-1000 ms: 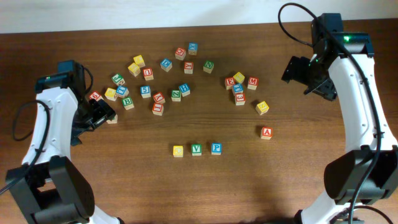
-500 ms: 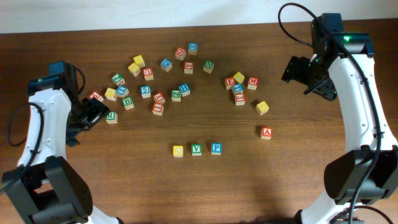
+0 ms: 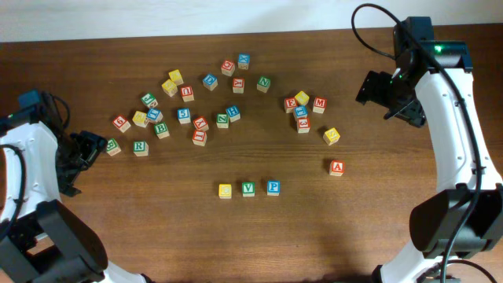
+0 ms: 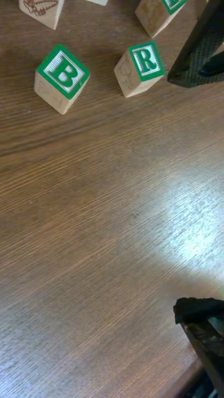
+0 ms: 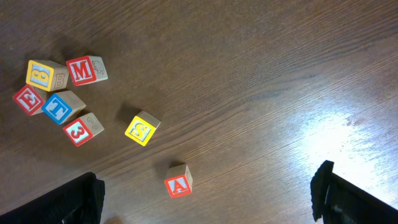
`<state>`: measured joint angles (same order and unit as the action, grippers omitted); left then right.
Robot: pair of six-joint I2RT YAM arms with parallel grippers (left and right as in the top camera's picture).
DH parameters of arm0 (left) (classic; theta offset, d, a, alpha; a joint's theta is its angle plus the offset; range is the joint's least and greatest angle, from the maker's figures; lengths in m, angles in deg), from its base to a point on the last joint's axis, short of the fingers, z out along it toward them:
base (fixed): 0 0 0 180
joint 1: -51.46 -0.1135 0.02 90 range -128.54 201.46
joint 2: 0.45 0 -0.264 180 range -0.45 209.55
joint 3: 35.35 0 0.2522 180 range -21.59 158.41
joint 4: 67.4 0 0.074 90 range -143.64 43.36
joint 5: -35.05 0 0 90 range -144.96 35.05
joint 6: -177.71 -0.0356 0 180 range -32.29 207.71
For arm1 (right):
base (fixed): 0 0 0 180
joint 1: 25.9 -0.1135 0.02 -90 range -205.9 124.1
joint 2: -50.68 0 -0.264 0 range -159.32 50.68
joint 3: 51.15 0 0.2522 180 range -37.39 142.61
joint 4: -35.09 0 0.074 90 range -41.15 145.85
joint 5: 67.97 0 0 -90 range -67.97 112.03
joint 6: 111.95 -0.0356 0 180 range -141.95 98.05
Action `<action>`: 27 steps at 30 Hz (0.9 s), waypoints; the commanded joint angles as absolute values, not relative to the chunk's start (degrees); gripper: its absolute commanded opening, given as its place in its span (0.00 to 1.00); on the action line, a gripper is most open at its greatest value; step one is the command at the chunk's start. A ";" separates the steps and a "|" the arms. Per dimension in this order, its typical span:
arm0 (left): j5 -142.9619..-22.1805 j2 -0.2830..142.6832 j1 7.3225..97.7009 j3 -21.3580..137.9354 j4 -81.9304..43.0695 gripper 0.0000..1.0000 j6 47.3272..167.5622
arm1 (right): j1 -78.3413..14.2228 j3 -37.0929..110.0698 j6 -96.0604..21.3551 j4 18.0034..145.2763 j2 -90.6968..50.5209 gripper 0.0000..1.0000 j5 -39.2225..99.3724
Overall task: Spell out CVPR
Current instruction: 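Move the left gripper to the green R block and grasp it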
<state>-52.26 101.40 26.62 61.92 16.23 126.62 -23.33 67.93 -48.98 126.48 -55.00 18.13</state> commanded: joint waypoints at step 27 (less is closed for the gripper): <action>-59.62 101.88 40.26 52.06 -10.76 0.99 87.39 | -23.24 68.54 -49.16 126.44 -54.87 0.98 17.02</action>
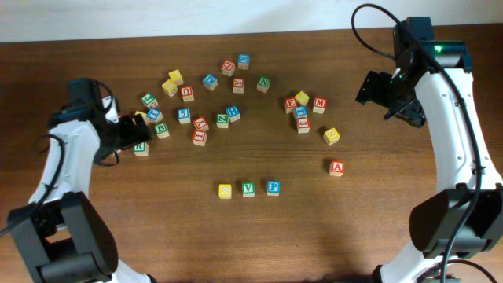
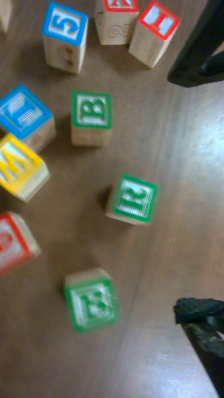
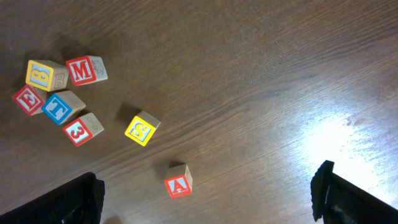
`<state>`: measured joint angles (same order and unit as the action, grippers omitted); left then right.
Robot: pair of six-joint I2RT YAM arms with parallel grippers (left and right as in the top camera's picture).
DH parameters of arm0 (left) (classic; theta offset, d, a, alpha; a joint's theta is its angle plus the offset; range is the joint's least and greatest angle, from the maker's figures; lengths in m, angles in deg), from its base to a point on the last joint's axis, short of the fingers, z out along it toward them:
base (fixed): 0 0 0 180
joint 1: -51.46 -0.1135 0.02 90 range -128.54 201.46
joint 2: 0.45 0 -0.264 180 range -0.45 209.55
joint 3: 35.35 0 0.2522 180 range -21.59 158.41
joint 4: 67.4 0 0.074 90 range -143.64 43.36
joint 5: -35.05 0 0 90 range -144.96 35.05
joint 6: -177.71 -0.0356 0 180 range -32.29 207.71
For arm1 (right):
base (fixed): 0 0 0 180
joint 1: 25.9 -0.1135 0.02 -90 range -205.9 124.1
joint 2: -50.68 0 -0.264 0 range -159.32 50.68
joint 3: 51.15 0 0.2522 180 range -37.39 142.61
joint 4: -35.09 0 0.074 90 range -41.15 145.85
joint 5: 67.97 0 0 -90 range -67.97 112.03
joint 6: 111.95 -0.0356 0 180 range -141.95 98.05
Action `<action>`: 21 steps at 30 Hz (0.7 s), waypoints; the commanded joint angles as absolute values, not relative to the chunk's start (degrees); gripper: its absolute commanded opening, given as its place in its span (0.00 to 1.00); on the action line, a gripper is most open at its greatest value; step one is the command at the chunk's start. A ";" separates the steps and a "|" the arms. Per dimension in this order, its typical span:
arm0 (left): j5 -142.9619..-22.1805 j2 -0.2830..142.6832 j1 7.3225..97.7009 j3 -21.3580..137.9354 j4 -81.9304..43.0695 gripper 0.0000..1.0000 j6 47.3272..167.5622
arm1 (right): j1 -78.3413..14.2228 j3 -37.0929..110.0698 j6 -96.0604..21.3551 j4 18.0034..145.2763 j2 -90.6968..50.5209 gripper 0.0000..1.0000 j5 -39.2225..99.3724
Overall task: Spell out CVPR
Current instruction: 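Move the left gripper to the green R block and grasp it, then lift the R block and carry it toward the letter row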
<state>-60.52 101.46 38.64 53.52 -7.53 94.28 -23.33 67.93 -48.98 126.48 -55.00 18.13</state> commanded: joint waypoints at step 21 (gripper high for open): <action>-57.54 110.82 41.35 51.19 -17.21 0.55 84.42 | -23.24 68.54 -49.16 126.44 -54.87 0.98 17.02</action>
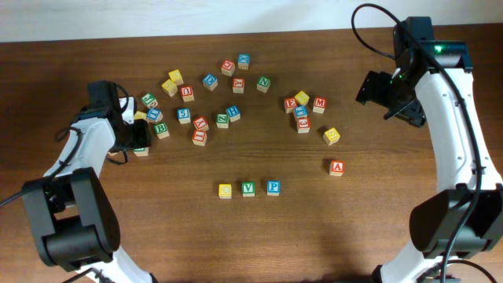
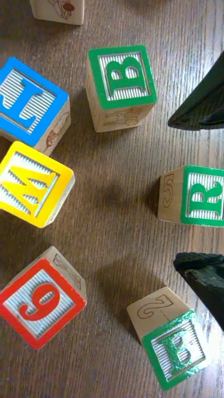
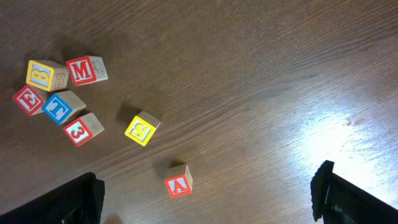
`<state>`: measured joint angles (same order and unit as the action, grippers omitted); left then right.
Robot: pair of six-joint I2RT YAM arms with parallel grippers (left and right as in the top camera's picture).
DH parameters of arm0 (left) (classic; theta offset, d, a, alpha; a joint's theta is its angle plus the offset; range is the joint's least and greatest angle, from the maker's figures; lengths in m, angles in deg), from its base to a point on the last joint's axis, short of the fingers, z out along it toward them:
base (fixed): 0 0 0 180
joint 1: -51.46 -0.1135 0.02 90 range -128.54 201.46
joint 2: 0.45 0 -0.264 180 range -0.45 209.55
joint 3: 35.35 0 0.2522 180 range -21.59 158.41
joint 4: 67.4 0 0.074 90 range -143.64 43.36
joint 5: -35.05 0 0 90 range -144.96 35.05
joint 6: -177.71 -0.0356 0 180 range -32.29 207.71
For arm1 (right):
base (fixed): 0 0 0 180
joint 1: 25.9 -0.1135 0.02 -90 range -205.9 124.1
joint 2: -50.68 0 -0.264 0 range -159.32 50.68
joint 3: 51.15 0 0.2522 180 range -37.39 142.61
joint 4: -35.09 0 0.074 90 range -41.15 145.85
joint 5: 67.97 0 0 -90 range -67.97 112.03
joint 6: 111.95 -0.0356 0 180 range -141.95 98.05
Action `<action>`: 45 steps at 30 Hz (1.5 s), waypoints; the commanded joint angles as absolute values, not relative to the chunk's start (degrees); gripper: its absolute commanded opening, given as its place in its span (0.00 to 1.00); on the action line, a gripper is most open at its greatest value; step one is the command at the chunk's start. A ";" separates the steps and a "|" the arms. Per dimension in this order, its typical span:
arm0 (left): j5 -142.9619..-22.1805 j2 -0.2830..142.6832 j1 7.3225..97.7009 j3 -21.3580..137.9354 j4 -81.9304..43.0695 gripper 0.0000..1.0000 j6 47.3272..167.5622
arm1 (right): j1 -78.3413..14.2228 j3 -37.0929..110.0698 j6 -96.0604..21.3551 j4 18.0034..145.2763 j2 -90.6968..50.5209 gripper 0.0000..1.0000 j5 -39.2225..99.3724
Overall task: Spell out CVPR
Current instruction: 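Lift the R block and carry it toward the letter row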
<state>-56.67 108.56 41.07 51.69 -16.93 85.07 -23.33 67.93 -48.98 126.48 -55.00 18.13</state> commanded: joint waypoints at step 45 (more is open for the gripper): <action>-105.15 109.24 49.94 62.99 2.87 0.14 94.58 | -23.24 68.54 -49.16 126.44 -54.87 0.98 17.02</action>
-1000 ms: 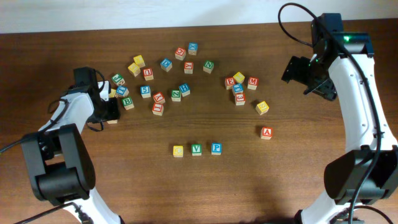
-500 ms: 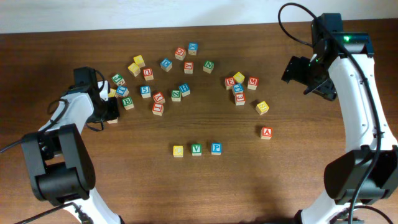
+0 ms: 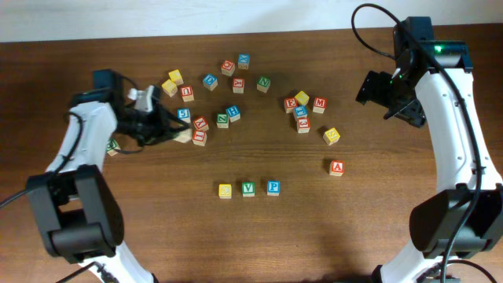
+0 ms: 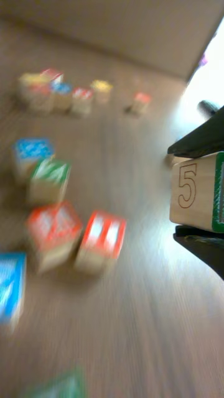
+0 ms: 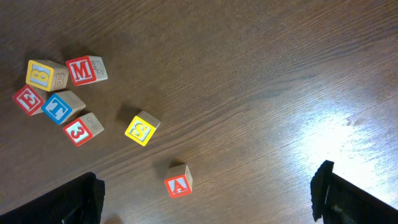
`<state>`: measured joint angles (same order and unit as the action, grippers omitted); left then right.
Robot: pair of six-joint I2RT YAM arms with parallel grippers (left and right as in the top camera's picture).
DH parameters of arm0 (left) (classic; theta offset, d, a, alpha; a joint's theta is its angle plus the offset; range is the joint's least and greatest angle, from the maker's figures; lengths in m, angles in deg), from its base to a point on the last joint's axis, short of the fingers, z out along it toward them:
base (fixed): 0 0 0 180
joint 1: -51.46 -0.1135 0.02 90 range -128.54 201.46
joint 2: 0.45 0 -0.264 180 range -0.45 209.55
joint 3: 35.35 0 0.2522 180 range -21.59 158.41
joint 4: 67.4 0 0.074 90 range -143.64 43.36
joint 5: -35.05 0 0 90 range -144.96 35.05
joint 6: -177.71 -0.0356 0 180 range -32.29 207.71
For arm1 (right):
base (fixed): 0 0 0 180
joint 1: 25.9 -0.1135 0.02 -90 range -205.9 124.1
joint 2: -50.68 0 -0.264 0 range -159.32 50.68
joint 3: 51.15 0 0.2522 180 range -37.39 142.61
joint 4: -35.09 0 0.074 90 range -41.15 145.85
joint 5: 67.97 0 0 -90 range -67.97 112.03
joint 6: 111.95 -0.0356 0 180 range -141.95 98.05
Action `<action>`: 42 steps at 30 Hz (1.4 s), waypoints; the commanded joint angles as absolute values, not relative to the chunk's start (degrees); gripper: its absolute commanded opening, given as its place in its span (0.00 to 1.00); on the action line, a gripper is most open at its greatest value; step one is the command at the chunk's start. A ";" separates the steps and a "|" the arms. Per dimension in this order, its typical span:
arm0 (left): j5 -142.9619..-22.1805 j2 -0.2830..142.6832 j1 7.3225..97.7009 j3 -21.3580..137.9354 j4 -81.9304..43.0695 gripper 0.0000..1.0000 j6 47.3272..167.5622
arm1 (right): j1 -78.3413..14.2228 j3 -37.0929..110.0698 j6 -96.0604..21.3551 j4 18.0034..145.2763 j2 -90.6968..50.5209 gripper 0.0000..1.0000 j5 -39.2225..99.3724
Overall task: Spell out CVPR
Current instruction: 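Lift the R block and carry it toward the letter row, then lower the R block right of the blue P block and release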
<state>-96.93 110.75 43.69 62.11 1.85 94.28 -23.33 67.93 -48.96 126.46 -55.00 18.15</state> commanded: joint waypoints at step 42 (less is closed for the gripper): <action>-44.26 117.74 106.60 62.88 -11.38 0.30 139.54 | -23.24 68.54 -49.16 126.44 -54.87 0.98 17.02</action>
